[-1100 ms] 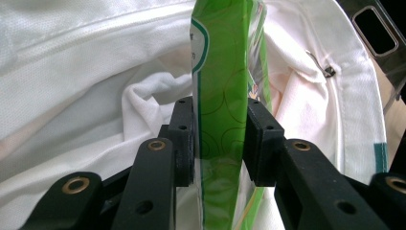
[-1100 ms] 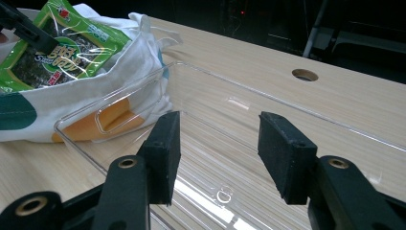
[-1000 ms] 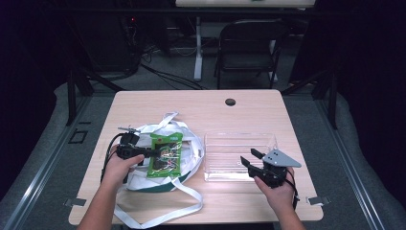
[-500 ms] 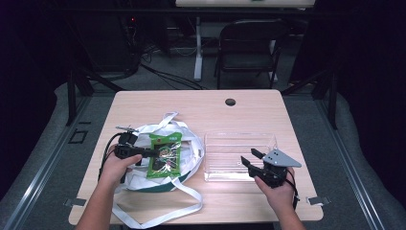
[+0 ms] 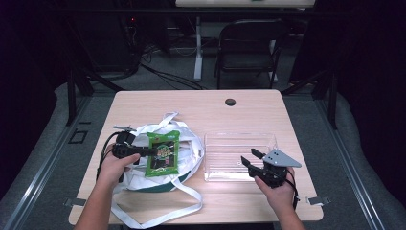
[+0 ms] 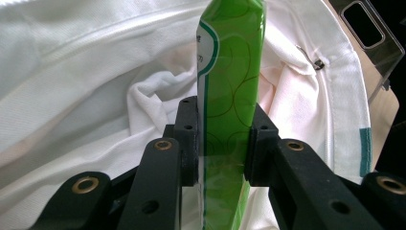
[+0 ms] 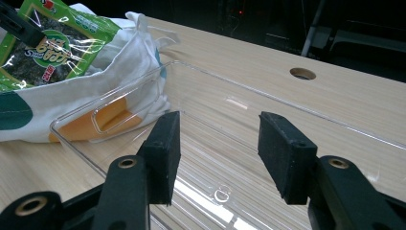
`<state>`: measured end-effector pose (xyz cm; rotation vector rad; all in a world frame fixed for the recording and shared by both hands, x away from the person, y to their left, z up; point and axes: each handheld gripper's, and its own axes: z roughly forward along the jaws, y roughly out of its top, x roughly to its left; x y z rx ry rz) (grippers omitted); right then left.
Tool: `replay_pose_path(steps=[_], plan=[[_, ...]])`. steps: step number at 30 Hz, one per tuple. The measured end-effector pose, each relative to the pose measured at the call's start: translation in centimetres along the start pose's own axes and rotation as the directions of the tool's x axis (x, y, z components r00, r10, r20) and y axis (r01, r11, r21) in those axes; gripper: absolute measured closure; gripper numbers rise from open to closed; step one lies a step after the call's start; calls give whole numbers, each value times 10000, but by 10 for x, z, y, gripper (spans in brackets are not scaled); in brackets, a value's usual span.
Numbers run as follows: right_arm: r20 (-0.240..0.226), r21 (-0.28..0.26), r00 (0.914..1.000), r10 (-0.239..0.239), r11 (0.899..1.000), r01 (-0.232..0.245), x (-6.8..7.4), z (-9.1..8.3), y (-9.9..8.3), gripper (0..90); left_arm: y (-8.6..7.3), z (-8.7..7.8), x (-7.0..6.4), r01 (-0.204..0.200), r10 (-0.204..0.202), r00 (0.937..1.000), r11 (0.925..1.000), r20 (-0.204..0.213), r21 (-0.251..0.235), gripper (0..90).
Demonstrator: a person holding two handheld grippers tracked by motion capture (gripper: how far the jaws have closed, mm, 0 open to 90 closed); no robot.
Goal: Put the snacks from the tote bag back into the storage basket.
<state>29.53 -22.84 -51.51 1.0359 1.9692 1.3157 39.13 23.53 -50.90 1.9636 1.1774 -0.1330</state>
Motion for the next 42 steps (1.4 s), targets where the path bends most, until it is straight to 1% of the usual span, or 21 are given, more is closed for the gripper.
replay_pose_path(steps=[10, 13, 20, 23, 24, 25, 26, 30, 34, 37, 41, 42], plan=[[-14, 63, 10000, -38, 10000, 38, 0, 1, 0, 497, 1, -5, -1, 28, -31, 9999, 9996, -107, -297, 724], [19, 95, 10000, -66, 9999, 65, 0, 1, 0, 495, 2, -6, -1, -22, 19, 9999, 9996, -105, -293, 724], [-37, 66, 9999, -101, 9999, 101, 1, 2, 0, 495, 3, -10, -5, -89, 80, 9999, 9982, -141, -597, 724], [-45, 146, 9998, -186, 9997, 186, 1, 1, 0, 497, 4, -11, -7, -202, 192, 9997, 9973, -146, -705, 724], [53, 200, 9994, -339, 9992, 338, 2, 2, 1, 497, 5, -13, -9, -322, 311, 9994, 9966, -154, -761, 725], [53, 200, 9994, -339, 9992, 338, 2, 2, 1, 497, 5, -13, -9, -322, 311, 9994, 9966, -154, -761, 724], [93, 326, 9990, -436, 9985, 433, 2, 2, 0, 504, 6, -14, -11, -424, 410, 9990, 9954, -175, -855, 724], [113, 422, 9986, -518, 9978, 513, 2, 3, 0, 517, 7, -15, -14, -552, 534, 9984, 9934, -207, -1006, 724], [107, 357, 9985, -531, 9980, 527, 2, 3, 0, 523, 8, -18, -18, -765, 741, 9970, 9897, -241, -1210, 725], [155, 351, 9984, -552, 9979, 547, 2, 3, 0, 523, 9, -19, -20, -838, 813, 9964, 9884, -253, -1270, 725], [228, 326, 9977, -632, 9975, 624, 2, 3, 0, 520, 10, -21, -23, -1034, 1003, 9945, 9847, -290, -1405, 724], [253, 317, 9976, -650, 9974, 642, 2, 3, 0, 519, 10, -22, -25, -1083, 1045, 9940, 9827, -327, -1505, 724]])
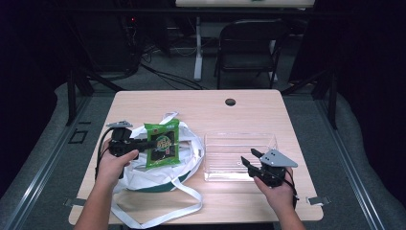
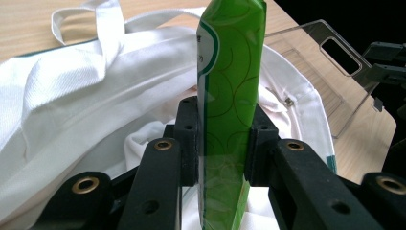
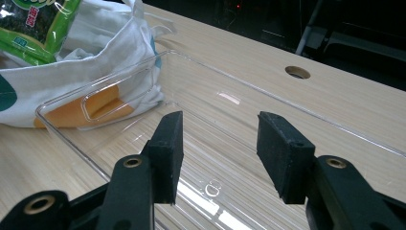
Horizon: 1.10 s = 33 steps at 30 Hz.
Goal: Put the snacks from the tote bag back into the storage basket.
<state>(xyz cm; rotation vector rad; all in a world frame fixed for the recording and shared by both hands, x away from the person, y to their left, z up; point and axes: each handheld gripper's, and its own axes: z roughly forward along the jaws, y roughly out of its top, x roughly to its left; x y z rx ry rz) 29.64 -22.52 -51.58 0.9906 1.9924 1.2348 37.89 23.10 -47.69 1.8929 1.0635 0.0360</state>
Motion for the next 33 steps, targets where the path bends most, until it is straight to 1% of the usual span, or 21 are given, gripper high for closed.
replay_pose_path(steps=[8, 14, 16, 33], plan=[[-10, -32, 10000, -55, 10000, 55, 0, 0, 1, 514, 2, -2, -4, -126, 127, 9999, 9998, 22, -154, 725], [7, 36, 10000, 18, 10000, -18, 0, -1, 1, 514, 3, -3, -7, -270, 271, 9996, 9995, 48, -191, 725], [-43, 80, 9999, 97, 9999, -96, 0, 0, 0, 516, 4, -4, -9, -284, 285, 9996, 9994, 58, -218, 725], [-179, 105, 9997, 145, 9998, -143, -1, -1, 1, 526, 9, -6, -25, -714, 723, 9972, 9965, 192, -443, 725]])
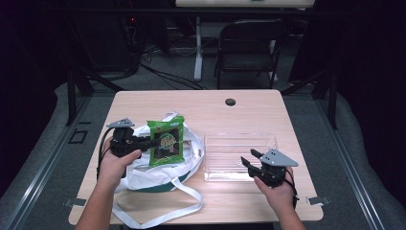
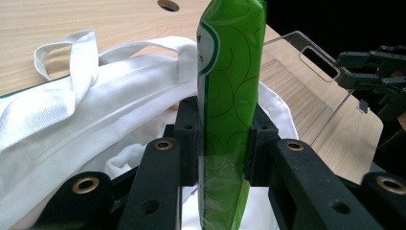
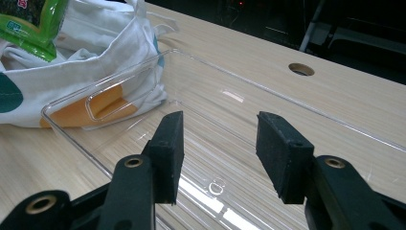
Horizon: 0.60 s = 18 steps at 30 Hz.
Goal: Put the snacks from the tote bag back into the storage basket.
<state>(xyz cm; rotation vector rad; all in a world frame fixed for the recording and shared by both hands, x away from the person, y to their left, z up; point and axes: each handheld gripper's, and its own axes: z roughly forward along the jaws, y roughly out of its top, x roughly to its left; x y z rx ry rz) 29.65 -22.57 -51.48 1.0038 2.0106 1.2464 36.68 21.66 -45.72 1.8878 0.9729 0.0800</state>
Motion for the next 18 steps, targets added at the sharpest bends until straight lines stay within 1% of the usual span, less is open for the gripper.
replay_pose_path(steps=[6, 11, 18], plan=[[-54, -10, 10000, 38, 10000, -38, 0, 0, 0, 530, 2, 0, -6, -126, 126, 9999, 9999, 98, -70, 725], [-72, 5, 10000, 27, 10000, -27, 0, 0, 0, 533, 5, -1, -13, -359, 362, 9992, 9992, 149, -171, 725], [-115, 26, 9999, 40, 10000, -40, 1, 0, 1, 537, 6, 1, -18, -507, 509, 9986, 9987, 173, -107, 725]])
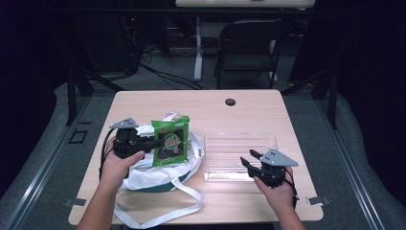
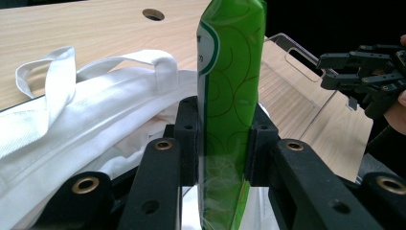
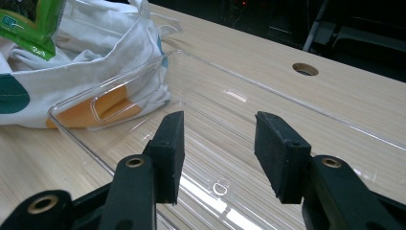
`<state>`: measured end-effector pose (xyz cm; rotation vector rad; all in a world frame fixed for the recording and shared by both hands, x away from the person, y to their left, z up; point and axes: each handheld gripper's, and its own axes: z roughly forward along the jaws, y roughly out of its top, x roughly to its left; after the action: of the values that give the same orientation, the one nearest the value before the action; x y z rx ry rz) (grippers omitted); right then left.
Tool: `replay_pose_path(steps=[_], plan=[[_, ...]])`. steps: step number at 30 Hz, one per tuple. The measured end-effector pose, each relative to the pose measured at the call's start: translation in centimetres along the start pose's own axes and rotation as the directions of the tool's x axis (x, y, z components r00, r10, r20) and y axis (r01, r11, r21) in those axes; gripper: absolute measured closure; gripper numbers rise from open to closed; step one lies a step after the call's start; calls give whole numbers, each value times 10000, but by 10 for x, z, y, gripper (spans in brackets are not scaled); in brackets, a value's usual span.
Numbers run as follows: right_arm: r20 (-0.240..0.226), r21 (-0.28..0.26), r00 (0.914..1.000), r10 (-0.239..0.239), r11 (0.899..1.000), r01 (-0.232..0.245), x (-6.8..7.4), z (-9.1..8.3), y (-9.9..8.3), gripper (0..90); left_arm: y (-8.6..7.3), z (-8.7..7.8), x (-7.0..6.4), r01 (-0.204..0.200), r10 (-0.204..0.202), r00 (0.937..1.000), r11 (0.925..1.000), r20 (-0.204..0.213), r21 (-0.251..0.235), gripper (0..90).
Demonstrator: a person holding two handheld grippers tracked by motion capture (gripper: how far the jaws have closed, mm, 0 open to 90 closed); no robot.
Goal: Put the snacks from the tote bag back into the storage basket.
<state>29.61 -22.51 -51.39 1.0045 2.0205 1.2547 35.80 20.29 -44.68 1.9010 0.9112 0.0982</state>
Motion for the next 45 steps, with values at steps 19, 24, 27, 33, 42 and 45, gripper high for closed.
replay_pose_path(steps=[19, 24, 27, 33, 42, 45], plan=[[-1127, 330, 9920, -574, 9976, 615, 12, -1, 18, 539, 5, 2, -17, -440, 447, 9985, 9988, 303, -215, 725], [-1400, 492, 9878, -687, 9959, 763, 15, 0, 25, 537, 6, 0, -18, -515, 523, 9982, 9983, 277, -281, 725], [-1662, 716, 9824, -851, 9926, 981, 18, 3, 34, 534, 7, 0, -20, -628, 637, 9975, 9975, 298, -319, 725], [-2054, 983, 9742, -935, 9884, 1156, 19, 5, 46, 530, 7, -1, -23, -698, 710, 9970, 9968, 307, -377, 725], [-2551, 1361, 9611, -1060, 9801, 1443, 18, 9, 68, 529, 9, -2, -25, -783, 802, 9958, 9959, 433, -455, 725], [-2700, 1528, 9547, -1250, 9734, 1707, 18, 10, 78, 530, 10, -3, -28, -872, 895, 9950, 9950, 452, -494, 725]])
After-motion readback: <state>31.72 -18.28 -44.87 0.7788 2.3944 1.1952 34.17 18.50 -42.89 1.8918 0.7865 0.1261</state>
